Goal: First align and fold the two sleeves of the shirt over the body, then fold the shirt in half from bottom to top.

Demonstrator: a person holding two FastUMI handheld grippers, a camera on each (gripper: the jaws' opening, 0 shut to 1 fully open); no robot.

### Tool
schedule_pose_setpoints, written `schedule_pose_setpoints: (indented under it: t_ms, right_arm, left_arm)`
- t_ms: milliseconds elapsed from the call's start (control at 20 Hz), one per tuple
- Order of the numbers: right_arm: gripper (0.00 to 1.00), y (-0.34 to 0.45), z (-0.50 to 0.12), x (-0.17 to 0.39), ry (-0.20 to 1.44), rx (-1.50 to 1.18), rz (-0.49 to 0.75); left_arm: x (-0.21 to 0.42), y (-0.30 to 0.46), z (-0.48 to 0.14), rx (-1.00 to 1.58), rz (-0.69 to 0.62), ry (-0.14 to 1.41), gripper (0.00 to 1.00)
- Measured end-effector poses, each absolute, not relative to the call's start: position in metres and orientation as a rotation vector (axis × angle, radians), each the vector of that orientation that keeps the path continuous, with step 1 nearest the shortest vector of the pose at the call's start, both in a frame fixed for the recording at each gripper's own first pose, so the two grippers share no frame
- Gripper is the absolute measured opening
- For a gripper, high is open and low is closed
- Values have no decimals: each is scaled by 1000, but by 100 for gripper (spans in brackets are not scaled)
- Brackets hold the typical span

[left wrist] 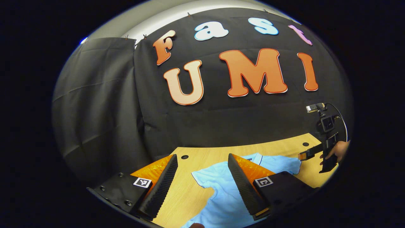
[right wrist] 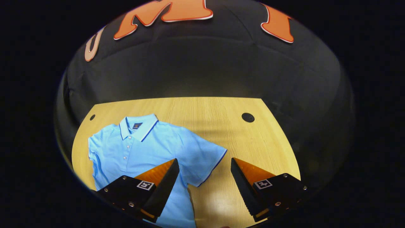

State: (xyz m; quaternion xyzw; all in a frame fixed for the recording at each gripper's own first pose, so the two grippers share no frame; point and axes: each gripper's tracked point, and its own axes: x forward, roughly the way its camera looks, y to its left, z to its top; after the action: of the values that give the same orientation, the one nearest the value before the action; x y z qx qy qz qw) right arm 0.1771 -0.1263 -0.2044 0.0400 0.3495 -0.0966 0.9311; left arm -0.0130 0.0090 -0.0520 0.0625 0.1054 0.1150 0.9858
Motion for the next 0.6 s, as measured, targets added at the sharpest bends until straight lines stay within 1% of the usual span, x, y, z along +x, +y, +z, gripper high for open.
schedule_pose_setpoints:
  t_ms: [150, 200, 250, 300, 450, 550, 600]
  right_arm:
    - [96, -126, -232, 189, 810, 122, -200]
    - [95, -127, -241, 189, 842, 126, -197]
    - [99, -130, -249, 192, 867, 129, -202]
    - [90, -132, -255, 194, 882, 134, -208]
    - [89, -137, -266, 200, 924, 159, -229]
    - [86, -140, -274, 203, 972, 196, -236]
    - [80, -143, -279, 203, 991, 194, -241]
  left_arm:
    - [-13, 11, -60, 113, 247, 247, 100]
    - [-14, 4, -64, 104, 233, 255, 100]
    - [-13, -2, -66, 108, 222, 264, 100]
    - [-11, -6, -67, 115, 214, 271, 100]
    - [-9, -6, -69, 121, 209, 277, 100]
    - [-9, -4, -75, 114, 207, 299, 100]
    - [-9, -4, -78, 118, 209, 306, 100]
